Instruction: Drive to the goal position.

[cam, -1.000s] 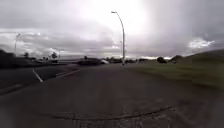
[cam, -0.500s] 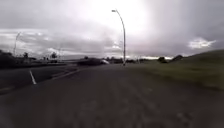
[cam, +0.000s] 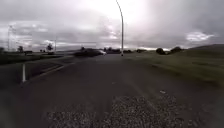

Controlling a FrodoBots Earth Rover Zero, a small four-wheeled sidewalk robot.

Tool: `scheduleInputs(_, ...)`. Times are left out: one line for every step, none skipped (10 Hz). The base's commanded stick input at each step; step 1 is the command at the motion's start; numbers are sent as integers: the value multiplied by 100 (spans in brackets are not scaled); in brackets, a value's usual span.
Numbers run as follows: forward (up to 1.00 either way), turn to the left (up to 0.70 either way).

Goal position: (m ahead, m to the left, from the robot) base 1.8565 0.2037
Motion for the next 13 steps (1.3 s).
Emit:
scheduleInputs(100,0)
scheduleInputs(100,0)
scheduleInputs(100,0)
scheduleInputs(100,0)
scheduleInputs(100,0)
scheduleInputs(100,0)
scheduleInputs(100,0)
scheduleInputs(100,0)
scheduleInputs(100,0)
scheduleInputs(100,0)
scheduleInputs(100,0)
scheduleInputs(91,0)
scheduleInputs(77,0)
